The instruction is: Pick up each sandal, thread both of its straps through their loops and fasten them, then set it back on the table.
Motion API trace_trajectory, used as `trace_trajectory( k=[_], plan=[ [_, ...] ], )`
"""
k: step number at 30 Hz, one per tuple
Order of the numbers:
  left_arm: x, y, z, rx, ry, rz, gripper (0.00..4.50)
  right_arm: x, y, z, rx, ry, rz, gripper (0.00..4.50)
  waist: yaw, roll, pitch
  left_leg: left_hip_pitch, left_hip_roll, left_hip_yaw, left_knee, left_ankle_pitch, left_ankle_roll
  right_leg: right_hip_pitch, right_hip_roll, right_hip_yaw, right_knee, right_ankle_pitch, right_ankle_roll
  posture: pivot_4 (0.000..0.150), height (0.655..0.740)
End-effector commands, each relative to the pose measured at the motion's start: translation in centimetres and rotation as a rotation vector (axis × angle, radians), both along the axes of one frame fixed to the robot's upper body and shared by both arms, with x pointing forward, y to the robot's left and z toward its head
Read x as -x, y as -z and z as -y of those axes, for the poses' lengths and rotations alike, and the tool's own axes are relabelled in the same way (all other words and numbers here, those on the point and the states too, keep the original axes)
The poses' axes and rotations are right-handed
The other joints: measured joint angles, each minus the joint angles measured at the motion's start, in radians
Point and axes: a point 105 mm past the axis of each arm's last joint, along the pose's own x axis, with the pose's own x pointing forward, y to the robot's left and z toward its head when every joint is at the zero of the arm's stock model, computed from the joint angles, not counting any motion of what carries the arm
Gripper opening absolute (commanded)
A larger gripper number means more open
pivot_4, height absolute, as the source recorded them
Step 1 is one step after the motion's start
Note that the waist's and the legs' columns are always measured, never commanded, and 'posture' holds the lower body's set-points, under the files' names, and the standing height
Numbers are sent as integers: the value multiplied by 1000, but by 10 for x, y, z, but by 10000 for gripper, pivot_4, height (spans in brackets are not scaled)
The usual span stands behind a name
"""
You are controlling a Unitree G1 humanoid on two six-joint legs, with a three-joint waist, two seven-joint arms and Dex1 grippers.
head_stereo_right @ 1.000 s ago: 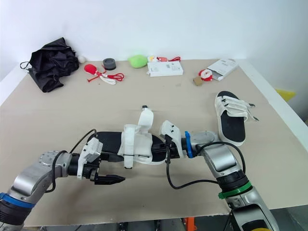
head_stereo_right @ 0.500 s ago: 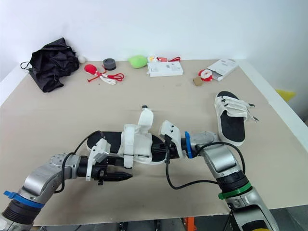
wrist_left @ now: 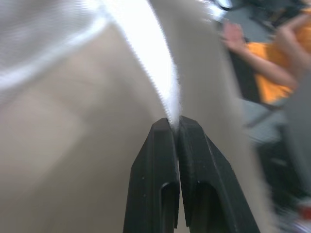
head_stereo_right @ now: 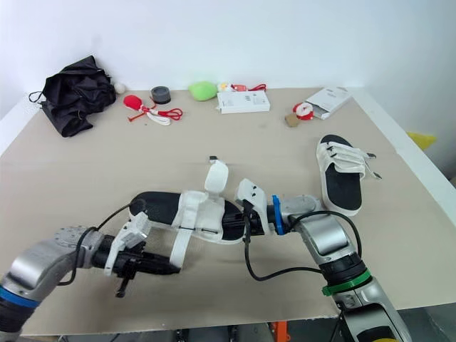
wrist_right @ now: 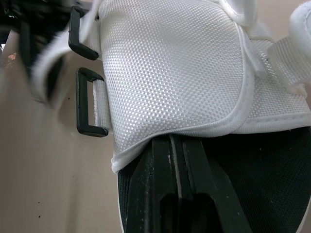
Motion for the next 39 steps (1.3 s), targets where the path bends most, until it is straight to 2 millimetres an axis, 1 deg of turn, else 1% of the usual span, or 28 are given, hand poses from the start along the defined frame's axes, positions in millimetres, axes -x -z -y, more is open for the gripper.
trace_trajectory(
  k=[1, 5, 8, 10, 13, 14, 16, 17, 21, 23, 24, 28, 32, 35, 38, 39],
  plan=[
    [14, -41, 4, 103, 109, -80, 198, 8, 19, 0, 42, -9, -80, 0, 0, 0, 0, 0, 0, 0, 0, 0, 0, 0, 0, 0, 0, 0, 0, 1500, 7400],
    [20, -90, 15, 240, 181, -190, 198, 10, 19, 1, 48, -10, -84, 0, 2, -1, 0, -1, -1, -3, 2, 0, 0, 2, 0, -2, 1, 0, 0, 1500, 7400],
    [17, -113, 20, 312, 182, -234, 198, 10, 19, 3, 52, -9, -85, 0, -2, 0, 0, 0, -2, -3, 1, 0, -1, 2, 2, 0, 1, 0, 2, 1500, 7400],
    [5, -121, 25, 360, 127, -232, 198, 10, 19, 3, 53, -6, -85, 0, -1, -1, 0, 0, -2, -3, 1, -1, -2, 2, 2, 0, 1, -1, 3, 1500, 7400],
    [-27, -110, 32, 369, -44, -222, 198, 9, 19, 2, 52, -7, -83, 0, 0, -1, 0, 0, -3, -4, 2, -1, -2, 3, 2, 0, 1, -2, 3, 1500, 7400],
    [-42, -102, 35, 364, -123, -235, 198, 8, 19, 1, 51, -7, -82, 0, 0, -1, 0, 0, -3, -4, 2, -1, -2, 3, 2, 0, 1, -2, 3, 1500, 7400],
    [-62, -88, 38, 358, -231, -284, 198, 8, 19, 1, 53, -8, -80, 0, 1, -1, 0, 1, -4, -3, 2, -1, -3, 3, 1, 0, 2, -2, 4, 1500, 7400],
    [-70, -82, 40, 351, -274, -298, 198, 8, 19, 1, 52, -9, -79, 0, 2, -1, 0, 1, -4, -4, 2, -1, -3, 4, 1, 0, 2, -2, 4, 1500, 7400],
    [-88, -69, 44, 356, -370, -353, 198, 7, 18, 0, 51, -9, -76, 0, 0, -1, 0, 2, -4, -4, 3, 0, -4, 4, 1, 0, 3, -1, 3, 1500, 7400],
    [-100, -60, 47, 359, -416, -417, 198, 7, 18, 1, 50, -6, -76, 0, 2, -1, 0, 2, -4, -4, 3, 0, -4, 4, 1, 0, 3, -1, 3, 1500, 7400],
    [-102, -58, 49, 359, -409, -449, 198, 8, 19, 1, 52, -5, -76, 0, 2, -1, 0, 2, -4, -4, 3, 1, -4, 4, 1, -1, 3, -1, 3, 1500, 7400],
    [-97, -69, 56, 419, -308, -551, 198, 9, 19, 1, 52, -4, -76, 0, 1, -1, 0, 2, -5, -5, 3, 1, -5, 4, 1, -1, 4, -1, 3, 1500, 7400],
    [-103, -73, 56, 415, -321, -579, 198, 9, 19, 1, 50, 1, -75, 0, 1, -1, 0, 2, -5, -5, 4, 2, -6, 5, 0, -2, 5, -1, 3, 1500, 7400],
    [-114, -58, 49, 367, -407, -616, 198, 10, 20, 2, 47, 7, -79, 0, 1, -1, 0, 2, -5, -6, 4, 2, -7, 5, 0, -2, 5, -1, 3, 1500, 7400],
    [-124, -29, 46, 246, -527, -664, 198, 12, 22, 3, 47, 10, -84, 0, 1, -1, -1, 3, -5, -6, 4, 2, -7, 6, 0, -2, 5, -1, 3, 1500, 7400],
    [-126, -22, 46, 221, -552, -671, 198, 12, 22, 3, 46, 12, -85, 0, 1, -1, -1, 3, -5, -6, 4, 2, -7, 6, 0, -2, 5, -1, 3, 1500, 7400]
  ],
)
